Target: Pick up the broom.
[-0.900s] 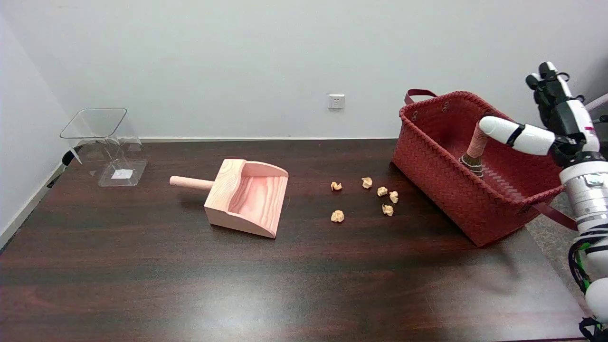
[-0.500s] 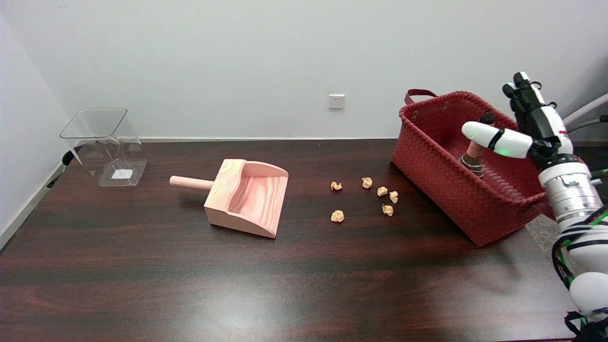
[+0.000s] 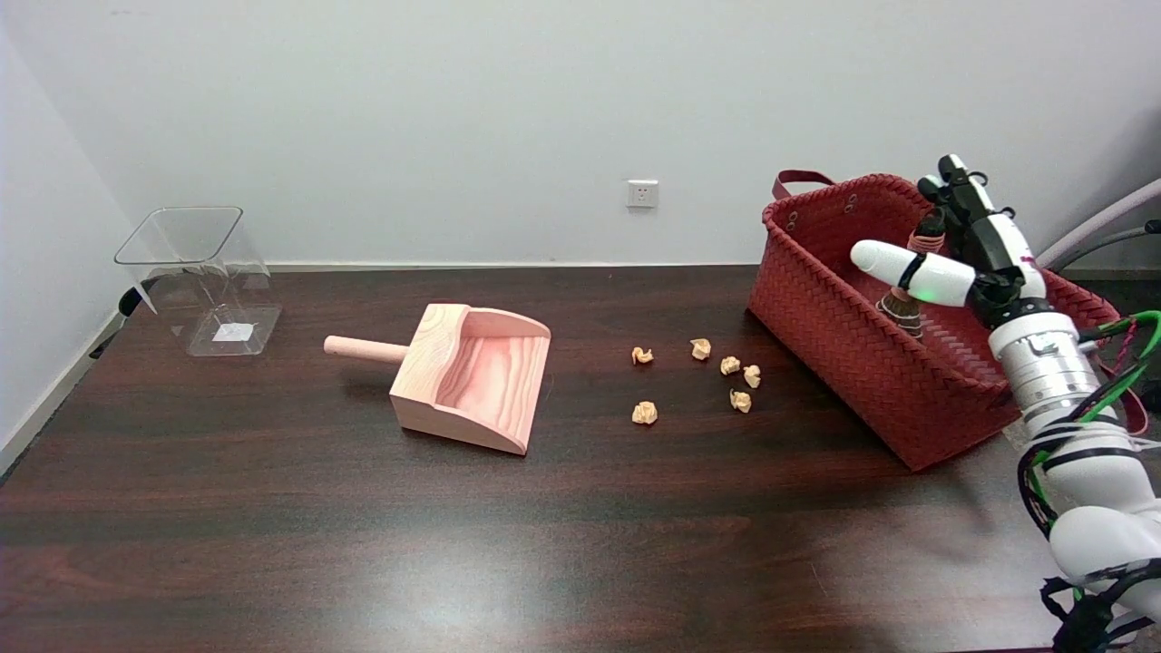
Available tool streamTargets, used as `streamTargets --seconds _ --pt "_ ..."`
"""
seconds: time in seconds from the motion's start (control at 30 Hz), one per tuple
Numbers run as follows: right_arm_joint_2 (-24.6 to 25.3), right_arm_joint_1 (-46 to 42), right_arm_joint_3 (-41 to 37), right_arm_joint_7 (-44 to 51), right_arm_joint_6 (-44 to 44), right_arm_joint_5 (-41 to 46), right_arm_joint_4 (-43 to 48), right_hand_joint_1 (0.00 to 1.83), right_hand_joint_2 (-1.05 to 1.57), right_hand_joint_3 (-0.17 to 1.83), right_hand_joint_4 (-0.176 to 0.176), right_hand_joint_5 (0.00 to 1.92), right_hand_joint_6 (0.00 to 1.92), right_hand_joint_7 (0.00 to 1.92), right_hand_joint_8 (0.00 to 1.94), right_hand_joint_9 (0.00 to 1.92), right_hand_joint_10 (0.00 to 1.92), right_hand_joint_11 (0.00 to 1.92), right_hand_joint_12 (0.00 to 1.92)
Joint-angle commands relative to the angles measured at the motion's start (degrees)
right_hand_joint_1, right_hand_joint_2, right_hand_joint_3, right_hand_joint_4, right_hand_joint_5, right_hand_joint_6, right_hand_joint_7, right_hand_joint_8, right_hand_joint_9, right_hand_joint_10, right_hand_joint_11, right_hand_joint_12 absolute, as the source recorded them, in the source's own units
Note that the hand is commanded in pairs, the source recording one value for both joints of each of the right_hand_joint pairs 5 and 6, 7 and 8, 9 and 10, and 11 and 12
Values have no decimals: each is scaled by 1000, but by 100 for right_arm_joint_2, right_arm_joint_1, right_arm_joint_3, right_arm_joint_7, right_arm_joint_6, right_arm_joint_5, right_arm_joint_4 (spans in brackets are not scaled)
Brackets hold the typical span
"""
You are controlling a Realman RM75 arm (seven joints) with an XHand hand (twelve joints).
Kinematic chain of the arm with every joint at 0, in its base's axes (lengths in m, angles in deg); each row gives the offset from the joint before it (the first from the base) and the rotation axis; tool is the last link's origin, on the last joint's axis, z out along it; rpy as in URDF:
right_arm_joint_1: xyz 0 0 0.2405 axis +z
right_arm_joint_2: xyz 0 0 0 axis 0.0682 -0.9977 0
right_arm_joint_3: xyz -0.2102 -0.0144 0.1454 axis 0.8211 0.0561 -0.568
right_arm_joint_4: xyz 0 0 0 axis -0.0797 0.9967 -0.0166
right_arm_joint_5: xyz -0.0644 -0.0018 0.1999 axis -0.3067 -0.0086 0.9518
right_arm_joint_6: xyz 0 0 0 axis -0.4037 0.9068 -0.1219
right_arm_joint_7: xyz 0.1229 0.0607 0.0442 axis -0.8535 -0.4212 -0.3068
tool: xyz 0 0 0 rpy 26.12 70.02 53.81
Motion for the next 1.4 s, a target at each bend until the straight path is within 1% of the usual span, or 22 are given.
streamTargets --seconds 0.03,0.13,0.3,0.47,0.53,0.57,0.6,0.7,0.8,0.87,0.97,1.07,1.2,1.23,1.4 --pt "-41 380 341 -73 -289 21 -327 1009 574 83 0 12 12 196 196 12 12 12 12" --pt "-41 372 333 -73 -297 29 -327 1005 590 75 0 19 19 202 202 19 19 19 19" --pt "-41 365 317 -73 -315 35 -350 990 620 62 0 39 39 289 289 39 39 39 39" --pt "-41 381 341 -73 -313 92 -358 971 667 50 0 54 54 459 459 54 54 54 54" --pt "-41 381 335 -73 -313 92 -359 965 688 43 0 84 84 607 607 84 84 84 84" --pt "-41 381 327 -73 -313 92 -359 959 709 36 0 113 113 727 727 113 113 113 113" --pt "-41 381 325 -73 -314 92 -359 956 715 34 0 123 123 766 766 123 123 123 123" --pt "-41 381 325 -73 -315 92 -359 949 743 19 0 235 235 978 978 235 235 235 235" --pt "-41 388 317 -73 -305 99 -359 942 776 10 0 340 340 1146 1146 340 340 340 340" --pt "-41 389 317 -73 -291 100 -365 937 796 6 0 383 383 1211 1211 383 383 383 383" --pt "-33 389 309 -73 -265 100 -375 928 826 -5 0 588 588 1355 1355 588 588 588 588" --pt "-17 389 285 -73 -266 100 -375 898 860 -10 0 902 902 1548 1548 902 902 902 902" --pt "7 389 263 -73 -251 100 -383 883 904 -20 0 1252 1252 1712 1712 1252 1252 1252 1252" --pt "7 389 261 -73 -249 100 -383 881 914 -23 0 1304 1304 1743 1743 1304 1304 1304 1304" --pt "15 382 261 -73 -185 100 -390 875 949 -31 0 1441 1441 1832 1832 1441 1441 1441 1441"
